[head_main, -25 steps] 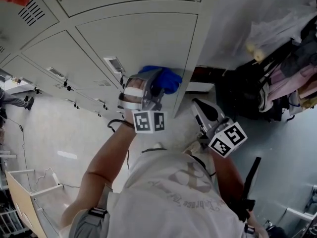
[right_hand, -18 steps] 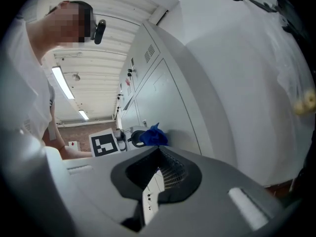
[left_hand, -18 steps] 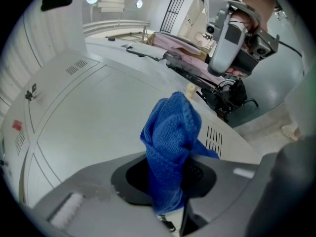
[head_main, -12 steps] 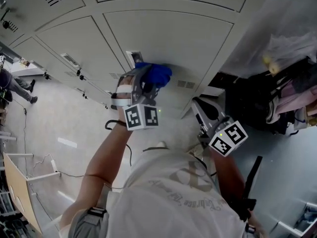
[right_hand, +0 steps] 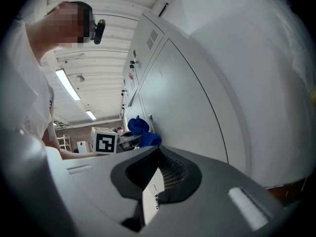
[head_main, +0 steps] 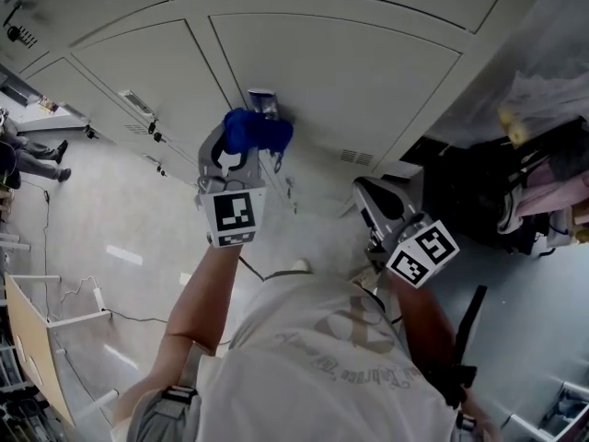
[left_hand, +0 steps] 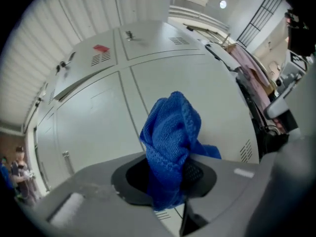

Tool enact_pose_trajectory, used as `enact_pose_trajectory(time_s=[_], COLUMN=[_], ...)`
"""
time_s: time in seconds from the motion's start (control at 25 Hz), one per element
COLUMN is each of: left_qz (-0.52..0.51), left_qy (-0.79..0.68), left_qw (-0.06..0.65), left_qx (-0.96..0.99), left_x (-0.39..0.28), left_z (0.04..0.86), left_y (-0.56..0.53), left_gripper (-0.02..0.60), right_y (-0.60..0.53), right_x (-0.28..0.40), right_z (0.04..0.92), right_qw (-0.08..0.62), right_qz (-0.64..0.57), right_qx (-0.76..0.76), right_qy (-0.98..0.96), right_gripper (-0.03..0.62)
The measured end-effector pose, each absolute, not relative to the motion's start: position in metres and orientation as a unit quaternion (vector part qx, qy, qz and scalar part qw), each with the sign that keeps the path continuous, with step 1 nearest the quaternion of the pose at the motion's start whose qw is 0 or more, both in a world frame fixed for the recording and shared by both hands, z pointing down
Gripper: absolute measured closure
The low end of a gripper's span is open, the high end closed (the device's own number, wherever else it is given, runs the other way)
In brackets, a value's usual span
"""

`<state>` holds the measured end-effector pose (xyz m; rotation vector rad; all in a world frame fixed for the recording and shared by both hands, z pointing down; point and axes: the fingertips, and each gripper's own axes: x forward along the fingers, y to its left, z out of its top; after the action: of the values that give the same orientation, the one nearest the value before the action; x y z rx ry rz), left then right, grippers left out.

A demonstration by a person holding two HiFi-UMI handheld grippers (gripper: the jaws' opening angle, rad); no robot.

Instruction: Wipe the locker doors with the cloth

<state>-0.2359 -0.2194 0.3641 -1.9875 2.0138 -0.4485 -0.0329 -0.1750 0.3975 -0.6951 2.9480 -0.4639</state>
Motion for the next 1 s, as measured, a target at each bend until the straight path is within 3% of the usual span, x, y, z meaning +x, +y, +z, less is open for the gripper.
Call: enact_pose_trajectory(time_s=[0.24,0.6,0.92,1.0], left_qz=[-0.139,-0.168,-0.175,-0.165], left_qy=[0.686,0.615,0.619,0.628], left_qw=[0.003,0.12,0.053,-0.002], left_qx=[-0.714,-0.761,-0.763,-0.76], left_x=[-0.26,-0.232,-0.229,-0.228], left_z=[0.438,0.447,0.505,0.528], left_y=[-0.229,-0.236,-0.24,-0.241], left_gripper=[0.468,0.471,0.471,0.469], right_y=[-0.173,-0.158,-0.146,-0.147], right_x=[-0.042,-0.062,-0.069,-0.064], right_z=[0.401,0.41,0.41,0.409], right_qw=[0.033,0.027,0.018,0.017], right_qz=[-0.152,-0.158,-0.154,-0.153], right_qx=[-0.234,-0.26,-0.269,-0.272], right_qy=[0.96,0.952,0.95,0.95], right_gripper=[0.586,0.586,0.588,0.586])
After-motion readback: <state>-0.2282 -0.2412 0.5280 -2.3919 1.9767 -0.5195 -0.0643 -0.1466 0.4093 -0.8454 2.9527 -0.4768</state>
